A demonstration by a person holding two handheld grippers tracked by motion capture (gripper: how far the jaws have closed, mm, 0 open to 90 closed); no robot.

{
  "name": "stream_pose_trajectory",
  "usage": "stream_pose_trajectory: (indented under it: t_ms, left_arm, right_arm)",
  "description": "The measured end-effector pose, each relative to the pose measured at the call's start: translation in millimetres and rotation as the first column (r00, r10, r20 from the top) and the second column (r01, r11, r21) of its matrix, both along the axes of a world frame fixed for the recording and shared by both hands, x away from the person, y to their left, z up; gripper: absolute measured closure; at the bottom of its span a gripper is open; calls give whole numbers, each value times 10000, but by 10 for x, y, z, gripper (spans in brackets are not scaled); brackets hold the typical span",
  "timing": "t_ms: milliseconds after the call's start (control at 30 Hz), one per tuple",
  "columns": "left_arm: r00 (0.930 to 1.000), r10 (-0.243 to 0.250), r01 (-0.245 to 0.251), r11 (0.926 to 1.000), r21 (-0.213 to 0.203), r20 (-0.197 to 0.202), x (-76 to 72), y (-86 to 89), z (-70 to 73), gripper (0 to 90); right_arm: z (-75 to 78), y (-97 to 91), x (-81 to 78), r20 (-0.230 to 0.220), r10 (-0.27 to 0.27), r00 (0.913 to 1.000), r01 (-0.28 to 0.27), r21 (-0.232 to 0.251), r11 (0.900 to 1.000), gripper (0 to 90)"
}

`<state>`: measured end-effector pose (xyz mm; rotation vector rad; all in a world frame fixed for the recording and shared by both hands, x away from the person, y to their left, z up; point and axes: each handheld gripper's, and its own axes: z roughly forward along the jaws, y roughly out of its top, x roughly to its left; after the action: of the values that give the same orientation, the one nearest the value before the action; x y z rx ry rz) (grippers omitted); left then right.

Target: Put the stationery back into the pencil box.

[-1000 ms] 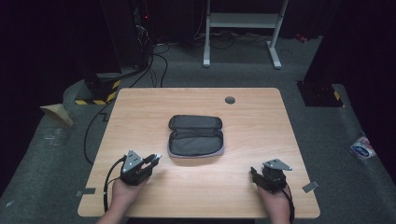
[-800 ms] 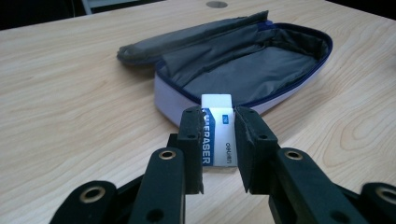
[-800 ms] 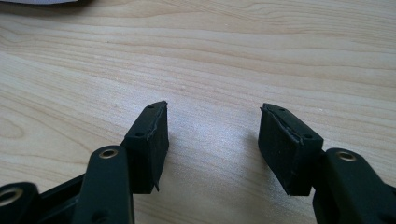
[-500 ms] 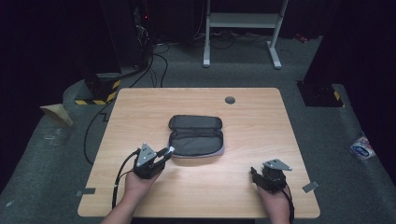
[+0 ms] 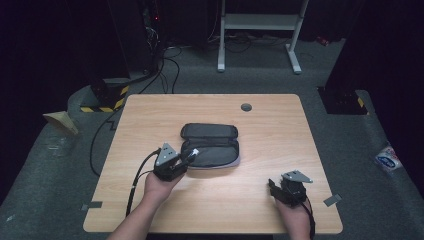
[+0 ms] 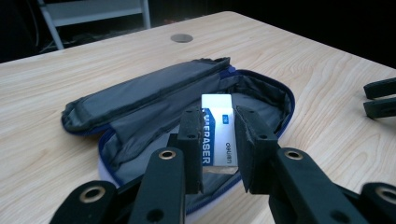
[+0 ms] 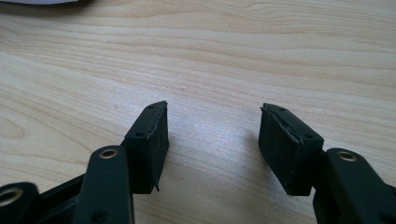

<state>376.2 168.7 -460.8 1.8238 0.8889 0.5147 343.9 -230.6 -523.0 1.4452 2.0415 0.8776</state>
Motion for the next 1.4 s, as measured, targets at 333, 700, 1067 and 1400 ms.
stream_pose_trajectory:
  t_ms: [333, 700, 1067, 1400]
  left_arm:
    - [9967, -415, 410, 9991, -89, -694, 243, -197, -11, 726]
    - [9939, -535, 542, 9985, 47, -962, 370, -474, -49, 726]
    - [9945, -113, 170, 9984, 543, -1039, 410, -389, -107, 726]
    - [9923, 665, -523, 9897, 1332, -1046, 421, -100, -233, 727]
  right_arm:
    - [0, 2, -1, -8, 11, 10000, -11, 16, 10000, 422]
    - [0, 0, -3, -5, 78, 10000, -78, -4, 10000, 422]
    - [1, 2, -5, -27, 86, 10000, -86, 5, 10000, 422]
    - [1, 4, -6, -21, 85, 10000, -85, -9, 10000, 423]
